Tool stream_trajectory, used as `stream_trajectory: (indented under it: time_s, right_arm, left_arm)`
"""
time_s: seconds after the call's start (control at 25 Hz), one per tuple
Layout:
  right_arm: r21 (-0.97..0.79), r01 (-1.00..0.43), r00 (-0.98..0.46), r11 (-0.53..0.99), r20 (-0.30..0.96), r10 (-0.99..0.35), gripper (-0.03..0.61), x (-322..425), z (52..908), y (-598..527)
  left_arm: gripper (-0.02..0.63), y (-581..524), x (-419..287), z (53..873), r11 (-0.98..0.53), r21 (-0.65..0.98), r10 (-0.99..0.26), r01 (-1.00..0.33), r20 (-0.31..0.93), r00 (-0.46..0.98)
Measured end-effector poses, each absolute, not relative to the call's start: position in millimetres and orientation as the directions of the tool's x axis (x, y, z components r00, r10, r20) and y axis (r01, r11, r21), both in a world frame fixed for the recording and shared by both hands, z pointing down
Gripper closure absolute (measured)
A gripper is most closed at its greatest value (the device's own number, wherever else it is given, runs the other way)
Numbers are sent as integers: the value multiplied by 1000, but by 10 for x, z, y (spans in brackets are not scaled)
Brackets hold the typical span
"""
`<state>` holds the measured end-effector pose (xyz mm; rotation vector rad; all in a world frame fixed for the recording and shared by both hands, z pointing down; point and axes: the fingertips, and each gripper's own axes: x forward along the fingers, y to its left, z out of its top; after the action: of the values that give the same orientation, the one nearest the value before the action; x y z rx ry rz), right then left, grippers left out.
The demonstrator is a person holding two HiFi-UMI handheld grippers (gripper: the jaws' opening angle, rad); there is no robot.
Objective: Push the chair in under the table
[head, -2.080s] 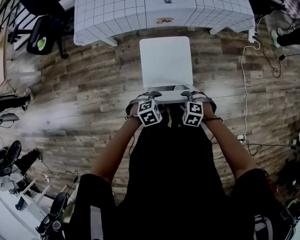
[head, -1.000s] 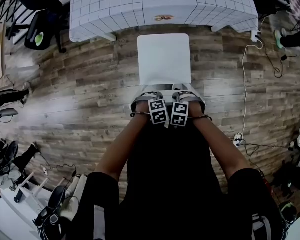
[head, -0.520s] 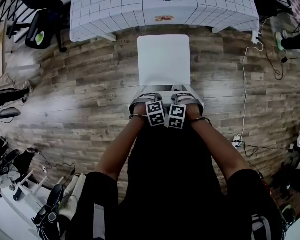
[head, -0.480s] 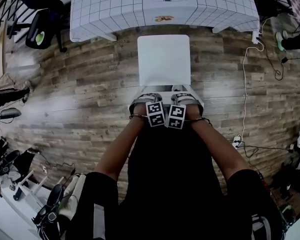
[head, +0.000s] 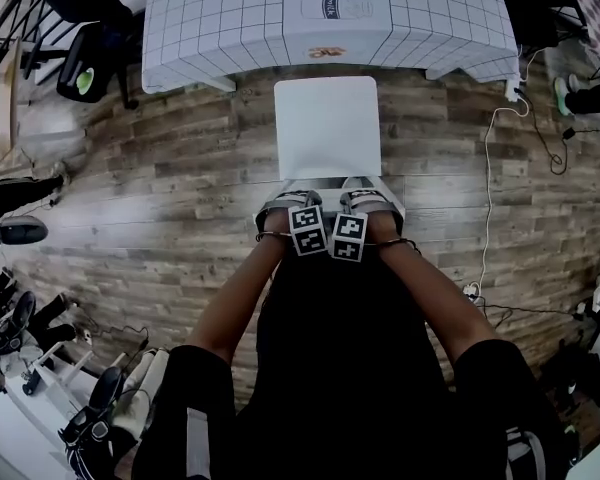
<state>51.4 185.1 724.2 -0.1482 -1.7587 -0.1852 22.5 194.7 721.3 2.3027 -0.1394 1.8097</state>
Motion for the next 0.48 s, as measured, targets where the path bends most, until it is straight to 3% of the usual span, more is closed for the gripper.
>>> stream_trajectory:
  time_s: [0.48]
  right_arm:
    - [51,246,-195,968,981,-2,505,628,7243,1341]
  left_arm:
    - [522,1449,329,7219,-957,112,54,-267,975,216]
